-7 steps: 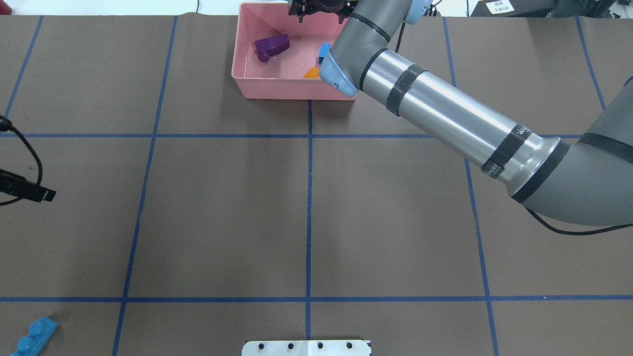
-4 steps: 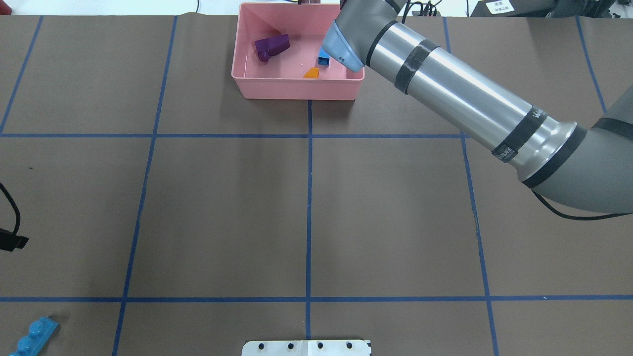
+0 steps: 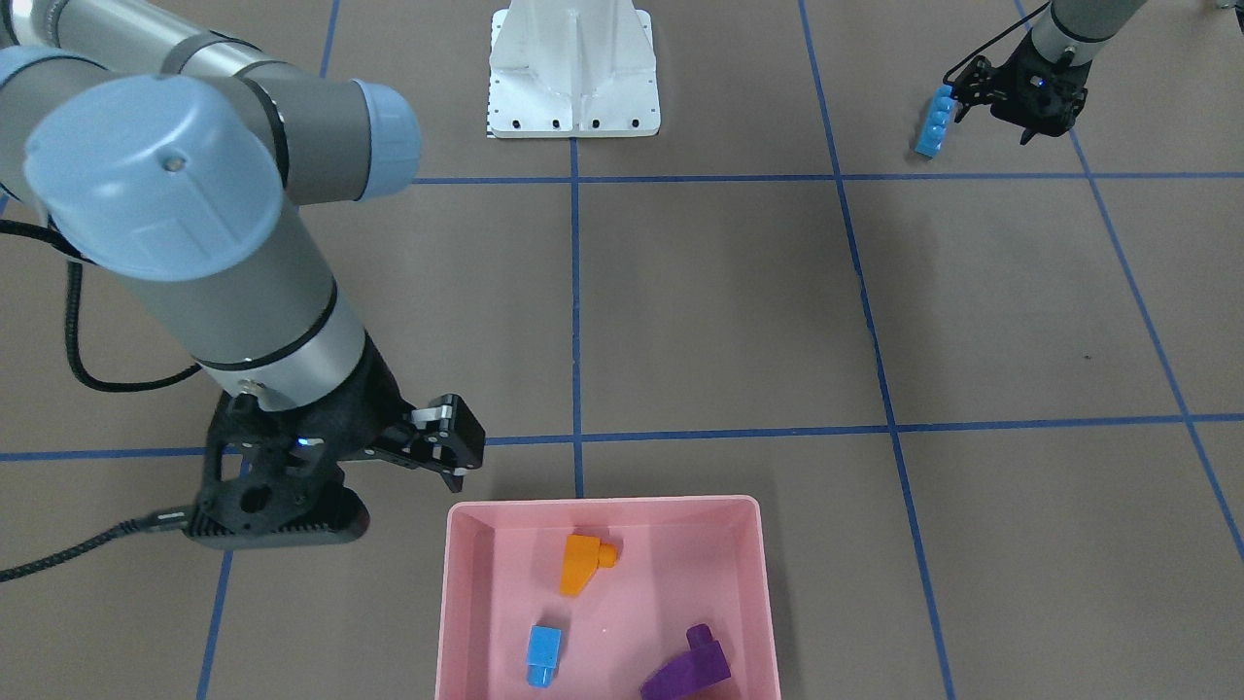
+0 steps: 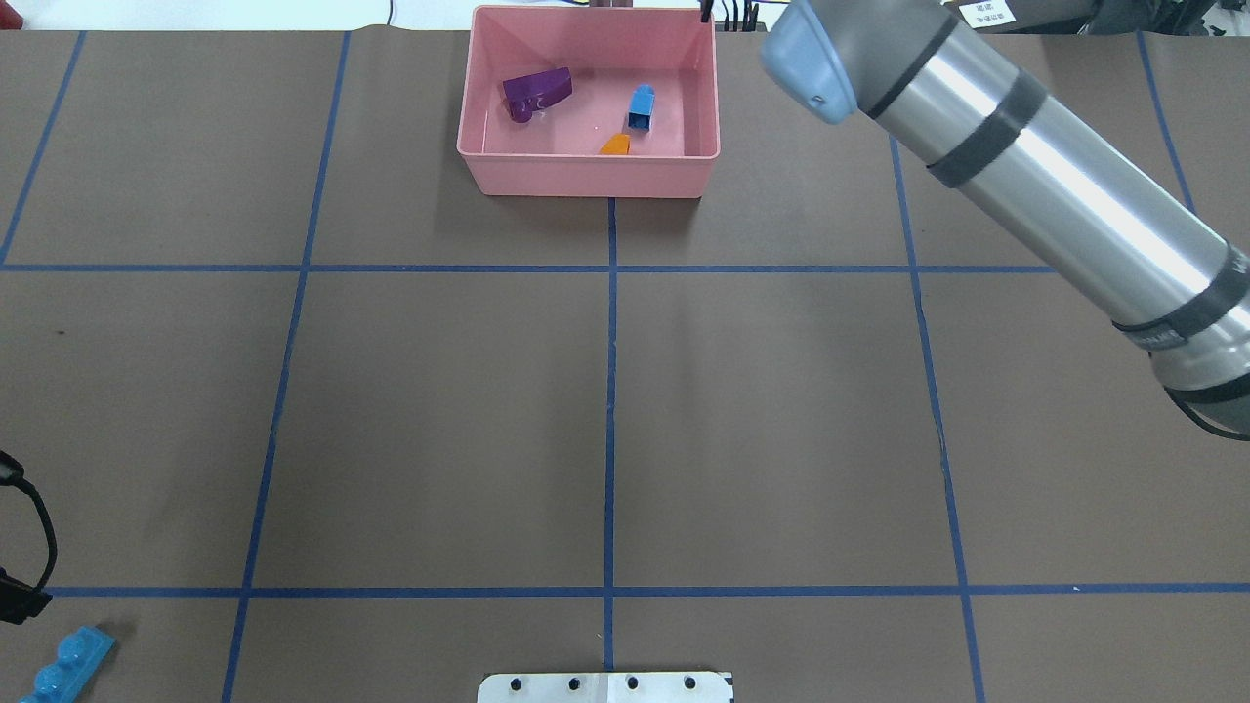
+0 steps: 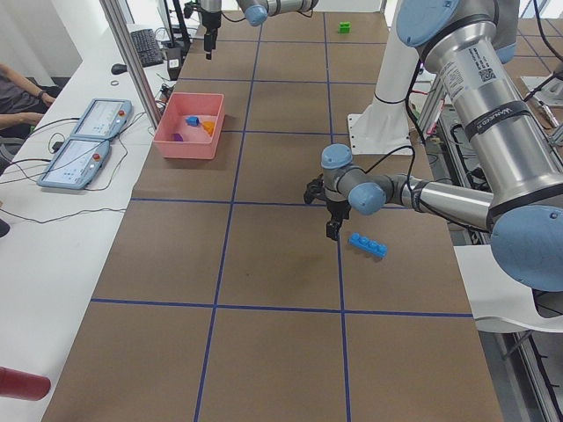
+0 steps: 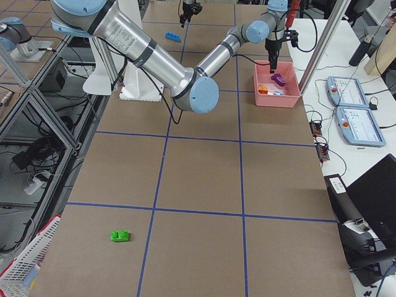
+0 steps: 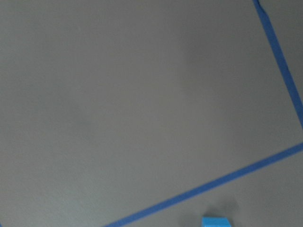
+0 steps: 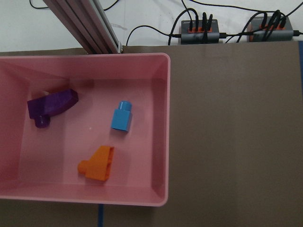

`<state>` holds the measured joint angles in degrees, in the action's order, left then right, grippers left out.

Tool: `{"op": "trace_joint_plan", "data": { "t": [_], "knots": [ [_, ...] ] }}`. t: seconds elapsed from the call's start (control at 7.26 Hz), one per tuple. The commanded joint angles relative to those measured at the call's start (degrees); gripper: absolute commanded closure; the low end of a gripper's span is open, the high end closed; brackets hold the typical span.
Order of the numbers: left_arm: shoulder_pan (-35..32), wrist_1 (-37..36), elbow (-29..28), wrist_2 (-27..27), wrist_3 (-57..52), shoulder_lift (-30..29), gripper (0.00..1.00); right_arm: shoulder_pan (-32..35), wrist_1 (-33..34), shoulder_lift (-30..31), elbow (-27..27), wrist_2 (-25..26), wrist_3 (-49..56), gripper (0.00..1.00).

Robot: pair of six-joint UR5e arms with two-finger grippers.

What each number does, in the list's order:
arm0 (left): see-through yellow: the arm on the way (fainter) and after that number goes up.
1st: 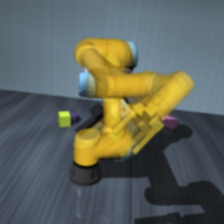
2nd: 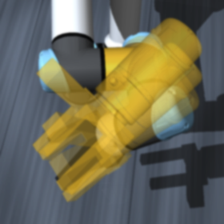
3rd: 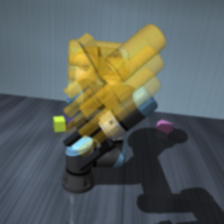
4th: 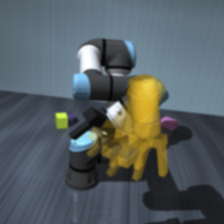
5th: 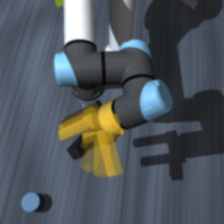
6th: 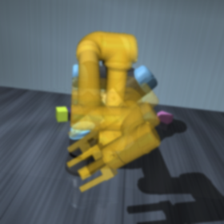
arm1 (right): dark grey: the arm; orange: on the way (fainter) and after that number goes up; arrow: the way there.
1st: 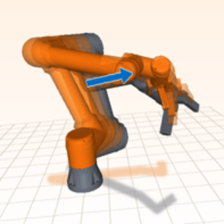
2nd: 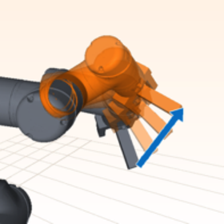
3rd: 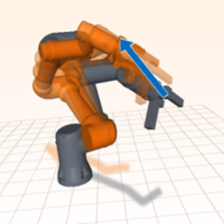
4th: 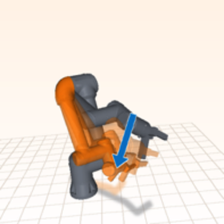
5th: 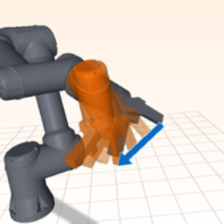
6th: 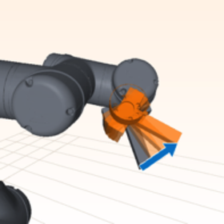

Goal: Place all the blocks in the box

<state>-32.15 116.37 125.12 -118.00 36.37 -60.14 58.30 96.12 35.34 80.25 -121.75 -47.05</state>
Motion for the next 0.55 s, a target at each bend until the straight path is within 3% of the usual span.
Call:
{"op": "trace_joint_plan", "data": {
  "t": [0.0,0.14,0.41],
  "knots": [
    [11.1,2.4,-0.5,6.6,9.0,0.6,0.00,2.8,6.1,9.2,8.9,-0.9,11.3,0.01],
    [13.1,3.1,-2.2,7.4,9.1,0.2,0.00,3.8,6.1,12.9,11.6,-0.9,14.7,0.01],
    [13.9,12.3,-7.7,7.3,9.7,0.0,0.00,4.1,5.8,15.8,12.6,-1.6,17.1,0.01]
  ]
}}
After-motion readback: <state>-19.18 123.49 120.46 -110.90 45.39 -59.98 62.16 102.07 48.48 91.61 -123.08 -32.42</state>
